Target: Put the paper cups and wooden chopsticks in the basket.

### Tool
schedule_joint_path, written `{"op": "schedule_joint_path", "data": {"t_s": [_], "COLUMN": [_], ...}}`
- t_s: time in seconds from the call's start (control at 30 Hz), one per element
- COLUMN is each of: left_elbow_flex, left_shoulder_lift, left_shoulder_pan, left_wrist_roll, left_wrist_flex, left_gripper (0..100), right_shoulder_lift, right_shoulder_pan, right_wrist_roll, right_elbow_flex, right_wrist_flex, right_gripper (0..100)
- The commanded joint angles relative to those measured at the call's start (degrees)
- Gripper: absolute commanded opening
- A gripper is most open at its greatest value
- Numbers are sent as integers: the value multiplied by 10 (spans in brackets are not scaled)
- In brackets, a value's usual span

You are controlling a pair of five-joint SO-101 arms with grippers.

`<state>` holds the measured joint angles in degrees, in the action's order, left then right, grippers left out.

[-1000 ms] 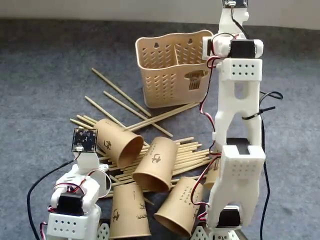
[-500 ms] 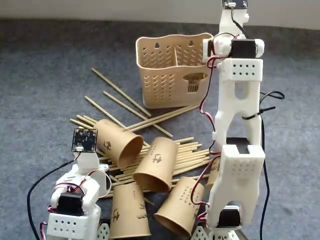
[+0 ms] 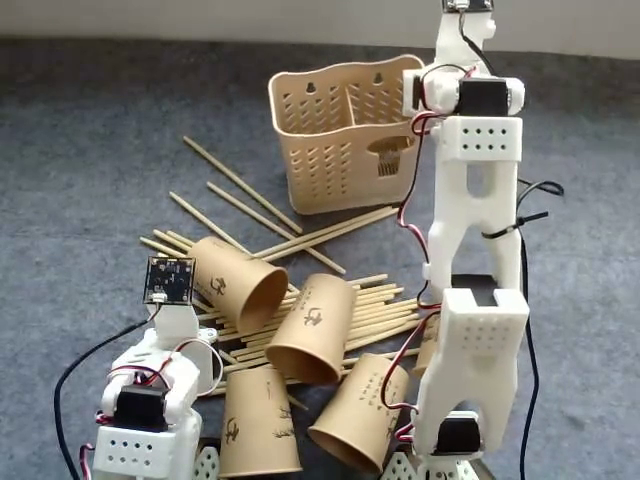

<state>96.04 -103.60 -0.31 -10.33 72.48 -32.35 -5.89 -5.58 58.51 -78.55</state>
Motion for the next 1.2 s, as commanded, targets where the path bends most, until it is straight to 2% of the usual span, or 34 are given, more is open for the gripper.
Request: {"op": "schedule_joint_path", "data": {"t_s": [0.0, 0.1, 0.2, 0.27, 0.4, 0.57, 0.97, 1.17], "left_elbow_flex": [11, 11, 11, 11, 11, 11, 11, 11], "left_shoulder_lift": [-4, -4, -4, -4, -4, -4, -4, -4], "left_shoulder_pan": [9, 9, 9, 9, 9, 9, 9, 9], "left_wrist_roll": [-4, -4, -4, -4, -4, -4, -4, -4], "left_wrist_flex": [-5, -5, -5, -5, -5, -5, -5, -5], "left_gripper": [14, 14, 14, 14, 13, 13, 13, 13], "right_shoulder_lift": [14, 12, 13, 13, 13, 16, 15, 18], "right_shoulder_pan": [5, 6, 6, 4, -1, -1, -12, -12], "right_wrist_roll": [-3, -1, -1, -1, -1, -2, -2, -2], "right_elbow_flex": [15, 14, 1, -11, -37, -38, -38, -36], "right_wrist_flex": [-51, -79, -88, -89, -85, -93, -223, -225], "right_gripper": [57, 128, 137, 123, 1, 5, 5, 5]}}
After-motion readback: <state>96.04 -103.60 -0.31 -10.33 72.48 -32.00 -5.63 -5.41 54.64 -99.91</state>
